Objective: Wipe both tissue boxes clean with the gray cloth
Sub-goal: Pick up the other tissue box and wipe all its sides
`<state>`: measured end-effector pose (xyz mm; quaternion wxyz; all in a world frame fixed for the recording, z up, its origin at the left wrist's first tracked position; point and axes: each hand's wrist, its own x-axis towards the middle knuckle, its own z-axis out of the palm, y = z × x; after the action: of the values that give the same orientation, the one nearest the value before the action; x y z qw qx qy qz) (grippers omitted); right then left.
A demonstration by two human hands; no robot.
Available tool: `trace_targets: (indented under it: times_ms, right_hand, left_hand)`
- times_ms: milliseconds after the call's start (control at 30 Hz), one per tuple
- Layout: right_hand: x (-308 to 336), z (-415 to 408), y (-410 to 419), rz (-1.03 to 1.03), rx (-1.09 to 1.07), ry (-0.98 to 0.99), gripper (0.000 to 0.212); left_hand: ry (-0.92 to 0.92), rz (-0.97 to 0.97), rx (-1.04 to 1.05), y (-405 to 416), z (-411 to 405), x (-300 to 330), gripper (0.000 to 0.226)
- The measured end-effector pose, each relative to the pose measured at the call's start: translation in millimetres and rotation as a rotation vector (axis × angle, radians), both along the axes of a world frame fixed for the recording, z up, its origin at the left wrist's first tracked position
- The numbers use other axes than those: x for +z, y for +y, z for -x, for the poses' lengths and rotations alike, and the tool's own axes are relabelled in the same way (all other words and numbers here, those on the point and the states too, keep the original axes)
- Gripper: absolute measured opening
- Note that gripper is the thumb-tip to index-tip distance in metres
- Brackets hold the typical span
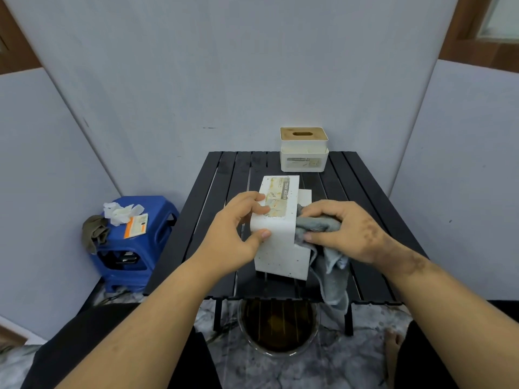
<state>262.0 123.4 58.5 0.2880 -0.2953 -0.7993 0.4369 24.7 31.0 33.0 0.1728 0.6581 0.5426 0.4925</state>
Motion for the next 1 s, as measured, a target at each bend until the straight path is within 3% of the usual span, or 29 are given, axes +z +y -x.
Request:
trace_targets:
  times_ms: [67, 167, 267, 367, 467, 567, 700, 833, 1000]
  right_hand:
    - [3, -7, 4, 0.212, 0.029, 0.087, 0.046]
    - [3, 0, 7, 0.268, 0.028, 0.114, 0.056]
    - [-9, 11, 2, 0.189, -0.147, 0.194, 0.058]
    - [-17, 13, -2, -0.074, -0.367, 0.158, 0.043]
    - [-21, 8, -7, -0.157, -0.223, 0.106, 0.033]
    - [-25, 4, -14, -0.120, -0.108, 0.138, 0.041]
    - [-32, 11, -21, -0.119, -0.156, 0.264, 0.028]
    - [-26, 4, -11, -0.097, -0.135, 0.270, 0.021]
    - [-13, -1, 0, 0.103, -0.105, 0.282, 0.039]
  left_hand:
    - [-0.009, 0.008, -0.007, 0, 0, -1, 0.028]
    - [-0.043, 0.018, -0.013, 1, 0, -1, 0.028]
    - [-0.037, 0.032, -0.016, 2, 1, 0, 0.028]
    - [0.001, 0.005, 0.004, 3, -1, 0, 0.031]
    - [0.036, -0.040, 0.027, 3, -4, 0, 0.030]
    - [0.047, -0.052, 0.045, 3, -5, -1, 0.029]
    - [0.040, -0.041, 0.051, 4, -5, 0, 0.028]
    - [0.046, -0.018, 0.047, 5, -3, 0, 0.028]
    - [0.029, -0.029, 0.041, 6, -7, -1, 0.026]
